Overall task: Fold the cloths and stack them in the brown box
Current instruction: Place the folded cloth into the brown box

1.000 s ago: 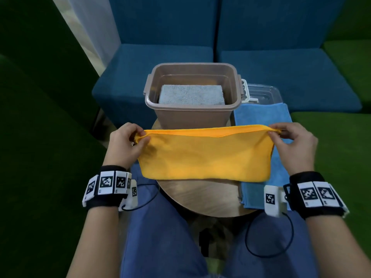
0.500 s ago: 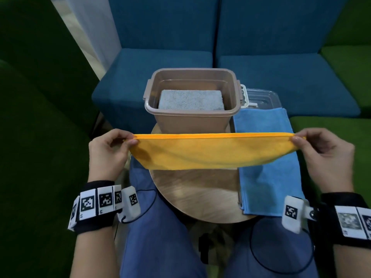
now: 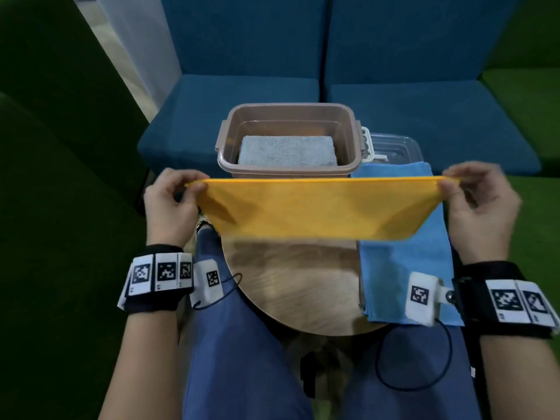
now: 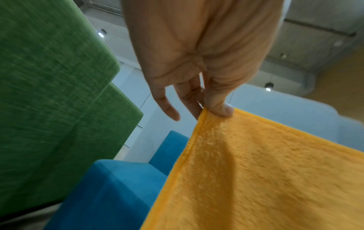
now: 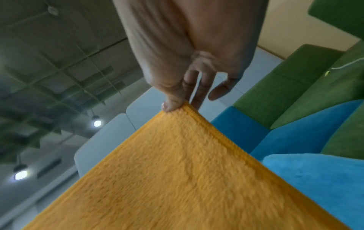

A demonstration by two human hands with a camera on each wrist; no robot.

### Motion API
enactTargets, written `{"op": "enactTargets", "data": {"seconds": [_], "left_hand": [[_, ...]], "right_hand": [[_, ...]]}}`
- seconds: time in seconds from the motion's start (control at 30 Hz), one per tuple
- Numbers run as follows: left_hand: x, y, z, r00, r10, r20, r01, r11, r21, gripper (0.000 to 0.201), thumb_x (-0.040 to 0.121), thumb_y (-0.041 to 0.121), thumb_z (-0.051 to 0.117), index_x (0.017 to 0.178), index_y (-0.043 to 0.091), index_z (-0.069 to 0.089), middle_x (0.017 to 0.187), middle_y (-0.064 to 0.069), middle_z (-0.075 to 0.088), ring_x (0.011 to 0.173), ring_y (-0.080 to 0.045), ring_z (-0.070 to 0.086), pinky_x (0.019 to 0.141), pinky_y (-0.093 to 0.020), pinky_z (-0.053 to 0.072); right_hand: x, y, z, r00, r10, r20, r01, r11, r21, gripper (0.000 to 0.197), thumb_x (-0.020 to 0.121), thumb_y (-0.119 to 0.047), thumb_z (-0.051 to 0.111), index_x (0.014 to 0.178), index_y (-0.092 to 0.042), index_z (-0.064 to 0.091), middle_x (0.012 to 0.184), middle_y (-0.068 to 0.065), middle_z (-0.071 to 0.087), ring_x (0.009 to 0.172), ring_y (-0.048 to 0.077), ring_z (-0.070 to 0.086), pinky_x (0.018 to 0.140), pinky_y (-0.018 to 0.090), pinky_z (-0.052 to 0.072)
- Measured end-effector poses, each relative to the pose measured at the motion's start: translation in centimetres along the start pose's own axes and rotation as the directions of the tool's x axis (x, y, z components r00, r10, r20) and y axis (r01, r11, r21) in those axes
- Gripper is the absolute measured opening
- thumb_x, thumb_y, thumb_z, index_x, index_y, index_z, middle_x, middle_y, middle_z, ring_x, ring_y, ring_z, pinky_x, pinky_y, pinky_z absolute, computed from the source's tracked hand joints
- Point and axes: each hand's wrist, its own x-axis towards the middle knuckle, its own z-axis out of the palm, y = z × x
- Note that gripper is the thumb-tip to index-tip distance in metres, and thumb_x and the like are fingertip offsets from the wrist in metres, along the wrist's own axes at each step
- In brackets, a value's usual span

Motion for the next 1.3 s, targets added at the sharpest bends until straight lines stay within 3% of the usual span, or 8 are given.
{"op": "enactTargets", "data": {"seconds": [0.17, 0.43, 0.6, 0.7, 0.83, 1.0, 1.13, 1.3], "left_hand": [[-1.6, -2.1, -1.0, 0.966, 0.039, 0.254, -0.037, 0.999, -0.011, 0.021, 0.083, -0.009, 0.065, 0.087, 0.011, 0.07, 0.088, -0.002, 0.065, 0.087, 0.003, 0.059, 0.082, -0.007, 0.044], [-9.7, -9.7, 0.8, 0.584, -0.374, 0.721, 0.098, 0.914, 0.394, 0.036, 0.077, 0.01, 0.079, 0.063, 0.039, 0.062, 0.077, 0.01, 0.068, 0.075, -0.001, 0.062, 0.083, -0.033, 0.053], [-7.5, -6.1, 2.1, 0.636, -0.302, 0.71, -0.101, 0.879, 0.465, 0.006, 0.089, 0.025, 0.063, 0.088, 0.026, 0.07, 0.096, 0.007, 0.067, 0.094, -0.013, 0.063, 0.085, -0.035, 0.05], [-6.6, -2.5, 6.6, 0.636, -0.203, 0.744, -0.155, 0.912, 0.381, 0.025, 0.097, 0.023, 0.054, 0.12, 0.019, 0.063, 0.127, 0.002, 0.057, 0.114, -0.018, 0.056, 0.096, -0.033, 0.046], [-7.6, 1.8, 14.8, 0.447, -0.187, 0.874, -0.154, 0.947, 0.282, 0.052, 0.101, 0.028, 0.046, 0.15, 0.019, 0.031, 0.161, -0.002, 0.013, 0.141, -0.025, 0.029, 0.111, -0.039, 0.033], [-9.9, 2.0, 20.3, 0.279, -0.281, 0.918, -0.356, 0.858, 0.371, 0.099, 0.083, 0.067, 0.055, 0.152, 0.037, -0.01, 0.157, 0.005, -0.029, 0.147, -0.02, -0.019, 0.108, -0.07, -0.004], [-9.1, -1.3, 18.1, 0.348, -0.286, 0.893, -0.336, 0.851, 0.404, 0.133, 0.059, 0.08, 0.067, 0.147, 0.039, -0.024, 0.152, 0.011, -0.037, 0.142, -0.018, -0.032, 0.102, -0.071, -0.018], [-7.5, -5.8, 13.4, 0.411, -0.36, 0.837, -0.347, 0.788, 0.509, 0.154, 0.039, 0.091, 0.063, 0.141, 0.034, -0.037, 0.147, 0.006, -0.046, 0.137, -0.023, -0.039, 0.112, -0.057, -0.02]], "right_hand": [[-0.6, 2.1, -2.2, 0.946, 0.074, 0.316, -0.039, 0.993, -0.115, 0.041, 0.089, 0.007, 0.061, 0.088, -0.033, 0.069, 0.089, -0.02, 0.07, 0.087, -0.003, 0.062, 0.086, 0.013, 0.046], [-6.1, 7.0, -2.4, 0.361, 0.576, 0.733, 0.075, 0.766, -0.639, 0.031, 0.086, -0.011, 0.072, 0.07, -0.037, 0.065, 0.085, -0.011, 0.071, 0.091, 0.011, 0.066, 0.073, 0.012, 0.045], [-5.0, 7.3, -0.4, 0.617, 0.642, 0.456, -0.118, 0.648, -0.753, 0.025, 0.091, -0.035, 0.065, 0.095, -0.01, 0.063, 0.101, 0.012, 0.066, 0.097, 0.03, 0.06, 0.083, 0.04, 0.05], [-4.6, 7.2, 1.8, 0.59, 0.734, 0.335, -0.264, 0.568, -0.78, 0.05, 0.095, -0.038, 0.059, 0.125, 0.001, 0.05, 0.123, 0.021, 0.057, 0.114, 0.036, 0.053, 0.089, 0.04, 0.044], [-5.5, 7.2, 3.5, 0.521, 0.746, 0.415, -0.34, 0.627, -0.701, 0.044, 0.097, -0.032, 0.056, 0.13, -0.003, 0.052, 0.128, 0.019, 0.058, 0.117, 0.036, 0.053, 0.088, 0.037, 0.041], [-6.1, 7.9, 2.4, 0.67, 0.627, 0.397, -0.343, 0.736, -0.584, 0.04, 0.1, -0.021, 0.051, 0.134, 0.001, 0.049, 0.131, 0.023, 0.056, 0.118, 0.037, 0.052, 0.091, 0.036, 0.038], [-4.4, 9.4, -0.4, 0.763, 0.577, 0.29, -0.337, 0.739, -0.584, 0.035, 0.099, -0.022, 0.052, 0.123, 0.004, 0.052, 0.121, 0.027, 0.059, 0.11, 0.04, 0.056, 0.087, 0.042, 0.041], [-5.5, 11.2, -1.3, 0.718, 0.652, 0.242, -0.408, 0.676, -0.613, 0.028, 0.099, -0.018, 0.054, 0.114, 0.005, 0.056, 0.114, 0.029, 0.061, 0.105, 0.043, 0.056, 0.085, 0.043, 0.041]]}}
